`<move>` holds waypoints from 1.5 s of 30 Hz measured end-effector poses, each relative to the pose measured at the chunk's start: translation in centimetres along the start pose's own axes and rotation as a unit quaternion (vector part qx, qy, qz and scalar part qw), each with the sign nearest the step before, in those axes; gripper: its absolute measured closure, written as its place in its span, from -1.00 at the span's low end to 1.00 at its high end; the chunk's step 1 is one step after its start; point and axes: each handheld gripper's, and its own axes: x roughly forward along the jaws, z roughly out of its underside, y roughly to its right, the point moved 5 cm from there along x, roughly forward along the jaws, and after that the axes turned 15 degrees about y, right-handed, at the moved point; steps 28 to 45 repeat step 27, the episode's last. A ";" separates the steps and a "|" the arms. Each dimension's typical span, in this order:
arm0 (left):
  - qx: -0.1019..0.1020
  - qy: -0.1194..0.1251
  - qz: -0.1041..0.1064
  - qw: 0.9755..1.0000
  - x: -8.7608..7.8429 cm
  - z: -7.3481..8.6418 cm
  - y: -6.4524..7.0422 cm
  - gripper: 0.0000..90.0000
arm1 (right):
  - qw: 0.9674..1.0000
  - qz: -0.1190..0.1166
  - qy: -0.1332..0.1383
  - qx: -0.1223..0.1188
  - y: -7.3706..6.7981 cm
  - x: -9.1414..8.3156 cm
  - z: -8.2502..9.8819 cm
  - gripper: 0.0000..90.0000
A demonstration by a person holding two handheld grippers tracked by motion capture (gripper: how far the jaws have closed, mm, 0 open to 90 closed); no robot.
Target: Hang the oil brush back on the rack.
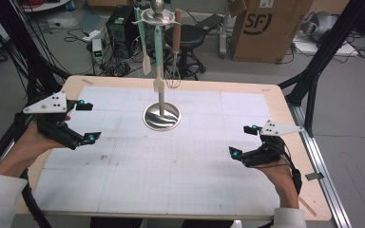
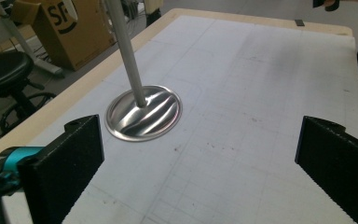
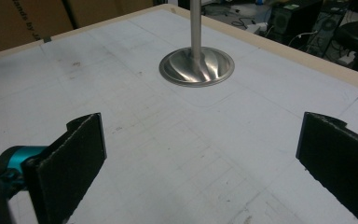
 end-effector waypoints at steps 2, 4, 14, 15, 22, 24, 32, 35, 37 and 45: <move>-0.006 0.004 -0.006 1.000 -0.3 1.1 0.2 -0.96 | 1.000 0.003 0.006 -0.003 -0.1 -0.1 0.2 -1.00; -0.014 0.009 -0.013 1.000 -0.6 2.2 0.5 -0.96 | 1.000 0.005 0.012 -0.001 -0.2 -0.2 0.5 -1.00; -0.045 0.029 -0.012 0.999 -0.7 5.9 2.0 -0.96 | 0.999 0.013 0.035 0.000 -0.5 -1.2 1.6 -1.00; -0.044 0.026 -0.013 0.999 -0.7 6.2 2.0 -0.96 | 0.999 0.012 0.032 0.002 -0.5 -1.2 1.8 -1.00; -0.056 0.029 -0.018 0.998 -1.1 7.6 1.7 -0.96 | 0.999 0.020 0.028 0.008 0.0 -1.6 2.5 -1.00; -0.058 0.027 -0.015 0.998 -1.1 7.7 1.7 -0.96 | 0.999 0.023 0.025 0.007 0.1 -1.7 2.6 -1.00; -0.057 0.026 -0.015 0.998 -1.1 7.7 1.9 -0.96 | 0.999 0.023 0.022 0.009 0.1 -1.6 2.8 -1.00; -0.057 0.026 -0.015 0.998 -1.1 7.7 1.9 -0.96 | 0.999 0.023 0.022 0.009 0.1 -1.6 2.8 -1.00; -0.057 0.026 -0.015 0.998 -1.1 7.7 1.9 -0.96 | 0.999 0.023 0.022 0.009 0.1 -1.6 2.8 -1.00; -0.057 0.026 -0.015 0.998 -1.1 7.7 1.9 -0.96 | 0.999 0.023 0.022 0.009 0.1 -1.6 2.8 -1.00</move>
